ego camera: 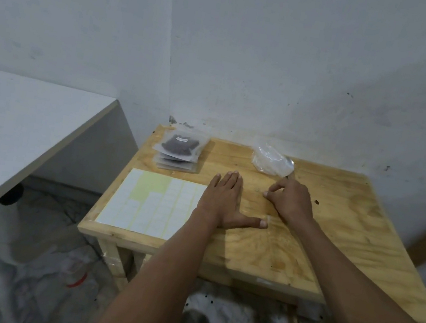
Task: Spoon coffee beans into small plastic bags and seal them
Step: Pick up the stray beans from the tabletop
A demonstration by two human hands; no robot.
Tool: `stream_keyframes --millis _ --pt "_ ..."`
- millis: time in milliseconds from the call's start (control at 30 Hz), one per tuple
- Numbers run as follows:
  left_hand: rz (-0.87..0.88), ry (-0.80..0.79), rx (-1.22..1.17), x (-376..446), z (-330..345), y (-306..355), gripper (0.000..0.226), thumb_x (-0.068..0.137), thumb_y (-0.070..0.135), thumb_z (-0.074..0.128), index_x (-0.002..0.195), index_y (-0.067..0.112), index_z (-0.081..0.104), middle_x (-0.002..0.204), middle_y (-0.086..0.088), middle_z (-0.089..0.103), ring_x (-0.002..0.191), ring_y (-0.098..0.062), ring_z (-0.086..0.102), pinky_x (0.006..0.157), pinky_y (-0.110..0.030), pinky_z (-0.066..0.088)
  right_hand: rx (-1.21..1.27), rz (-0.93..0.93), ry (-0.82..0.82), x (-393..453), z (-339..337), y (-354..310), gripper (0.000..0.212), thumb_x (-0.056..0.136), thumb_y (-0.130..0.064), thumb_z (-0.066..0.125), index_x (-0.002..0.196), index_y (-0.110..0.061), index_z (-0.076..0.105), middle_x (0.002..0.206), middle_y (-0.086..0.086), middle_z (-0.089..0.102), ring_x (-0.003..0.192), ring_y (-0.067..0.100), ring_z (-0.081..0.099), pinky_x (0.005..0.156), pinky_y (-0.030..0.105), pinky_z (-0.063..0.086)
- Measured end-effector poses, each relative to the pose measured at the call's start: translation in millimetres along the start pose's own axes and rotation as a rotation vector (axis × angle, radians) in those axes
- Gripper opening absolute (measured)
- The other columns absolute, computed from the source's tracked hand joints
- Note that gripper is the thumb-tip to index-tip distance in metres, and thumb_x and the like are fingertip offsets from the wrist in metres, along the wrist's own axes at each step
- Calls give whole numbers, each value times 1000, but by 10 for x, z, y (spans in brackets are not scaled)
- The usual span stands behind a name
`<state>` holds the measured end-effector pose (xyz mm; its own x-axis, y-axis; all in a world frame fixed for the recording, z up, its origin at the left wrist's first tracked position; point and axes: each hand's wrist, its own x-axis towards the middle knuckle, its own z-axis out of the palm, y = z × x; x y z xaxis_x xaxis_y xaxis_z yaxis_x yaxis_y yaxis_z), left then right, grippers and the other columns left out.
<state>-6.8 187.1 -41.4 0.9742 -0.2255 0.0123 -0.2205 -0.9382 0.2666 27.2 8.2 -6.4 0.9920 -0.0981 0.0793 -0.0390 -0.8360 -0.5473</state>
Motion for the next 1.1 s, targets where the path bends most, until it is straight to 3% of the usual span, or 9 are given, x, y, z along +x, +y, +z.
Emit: stream_keyframes --millis 133,267,367,500,600,733,833,900,1100 --pt "-2 7 -4 2 -1 0 148 56 106 32 162 7 5 171 -9 1 158 -20 -2 128 -46 -1 -68 -82 35 -26 62 -29 11 88 -28 79 88 -17 79 87 0 72 83 19 67 72 35 56" --pt "-6 4 6 -9 -12 10 147 58 105 34 162 6 5 171 -9 1 158 -20 -3 128 -46 -1 -75 -104 83 -26 74 -69 30 101 -26 58 85 -5 73 77 9 70 71 26 65 64 37 52" --pt "-5 -1 7 -15 -23 17 147 58 105 34 162 5 4 171 -10 0 158 -21 -4 128 -46 -2 417 129 135 19 -1 -124 29 96 -16 50 80 1 67 64 14 61 55 31 55 52 38 46" --pt "4 4 19 -22 -23 29 144 62 104 29 161 3 4 170 -13 1 158 -24 -3 128 -44 -1 1346 525 -60 51 -158 -96 22 91 -10 38 77 -10 55 52 -2 38 37 10 24 35 19 18" --pt "27 33 44 -20 -13 35 138 68 101 21 160 0 7 170 -17 4 158 -27 -1 128 -45 1 1470 541 -90 9 -232 -36 19 87 -8 39 78 -7 56 58 2 46 41 11 27 35 20 21" --pt "49 36 62 -21 -13 20 131 72 96 18 160 -1 8 169 -18 6 158 -28 1 128 -45 3 1094 474 -126 -42 -305 56 11 82 -14 54 78 -6 60 52 -2 39 39 10 26 39 20 22" --pt "50 34 69 -27 -9 15 125 77 93 23 160 0 9 169 -18 5 158 -28 2 128 -44 2 517 234 -18 -143 -281 133 19 79 -16 70 82 3 73 65 15 63 56 18 53 55 29 42" --pt "51 40 65 -32 -12 19 122 80 91 28 160 1 10 169 -17 6 157 -28 4 128 -44 3 283 101 -28 -224 -256 153 11 78 -19 75 78 -8 76 78 5 72 72 13 64 66 31 50" --pt "53 63 45 -23 -8 -8 114 84 84 37 160 2 15 169 -16 11 157 -27 8 128 -43 5 -22 -41 -66 -295 -181 256 9 81 -26 79 80 -21 71 71 -11 60 78 11 60 72 28 40"
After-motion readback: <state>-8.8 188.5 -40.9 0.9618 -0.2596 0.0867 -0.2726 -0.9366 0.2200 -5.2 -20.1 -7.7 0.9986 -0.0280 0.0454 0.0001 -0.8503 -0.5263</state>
